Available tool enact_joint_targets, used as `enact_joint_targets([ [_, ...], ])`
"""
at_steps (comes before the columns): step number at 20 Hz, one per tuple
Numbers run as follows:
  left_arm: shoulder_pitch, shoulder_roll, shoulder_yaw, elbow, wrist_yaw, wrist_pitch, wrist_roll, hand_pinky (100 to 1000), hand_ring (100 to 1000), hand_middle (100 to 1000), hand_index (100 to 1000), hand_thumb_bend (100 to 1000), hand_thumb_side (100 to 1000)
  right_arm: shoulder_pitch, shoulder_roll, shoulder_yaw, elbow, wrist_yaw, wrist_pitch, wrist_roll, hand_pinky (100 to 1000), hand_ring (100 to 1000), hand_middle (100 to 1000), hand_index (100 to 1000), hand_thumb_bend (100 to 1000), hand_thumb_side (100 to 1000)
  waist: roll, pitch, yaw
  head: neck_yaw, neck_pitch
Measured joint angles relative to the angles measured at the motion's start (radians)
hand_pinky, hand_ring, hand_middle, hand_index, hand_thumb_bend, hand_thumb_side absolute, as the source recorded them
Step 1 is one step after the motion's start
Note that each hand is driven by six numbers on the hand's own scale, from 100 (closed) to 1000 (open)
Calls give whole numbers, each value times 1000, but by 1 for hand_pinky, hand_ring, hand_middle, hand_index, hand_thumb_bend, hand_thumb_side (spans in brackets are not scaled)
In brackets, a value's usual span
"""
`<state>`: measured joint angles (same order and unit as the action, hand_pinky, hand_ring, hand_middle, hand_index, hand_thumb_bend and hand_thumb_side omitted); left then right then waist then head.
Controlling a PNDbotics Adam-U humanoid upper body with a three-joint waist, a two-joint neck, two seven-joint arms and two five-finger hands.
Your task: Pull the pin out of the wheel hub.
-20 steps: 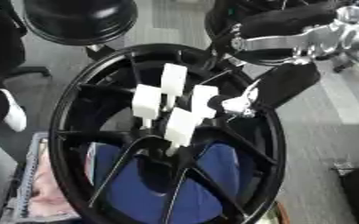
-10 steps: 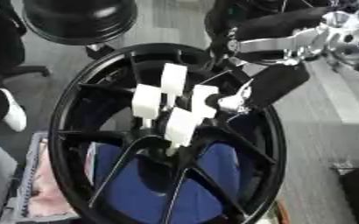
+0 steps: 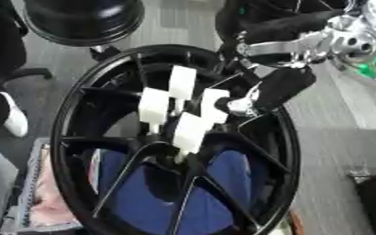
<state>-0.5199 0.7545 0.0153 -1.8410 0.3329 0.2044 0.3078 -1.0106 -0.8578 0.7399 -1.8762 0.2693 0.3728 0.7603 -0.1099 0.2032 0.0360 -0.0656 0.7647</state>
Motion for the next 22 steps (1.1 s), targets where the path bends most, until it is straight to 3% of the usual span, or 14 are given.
enact_joint_targets([
  [22, 0, -8, 0, 0, 0, 1, -1, 765, 850, 717, 821, 229, 725, 27, 17, 14, 46, -3, -25, -1, 890, 889, 835, 914, 258, 652, 0, 11, 8, -4, -10],
])
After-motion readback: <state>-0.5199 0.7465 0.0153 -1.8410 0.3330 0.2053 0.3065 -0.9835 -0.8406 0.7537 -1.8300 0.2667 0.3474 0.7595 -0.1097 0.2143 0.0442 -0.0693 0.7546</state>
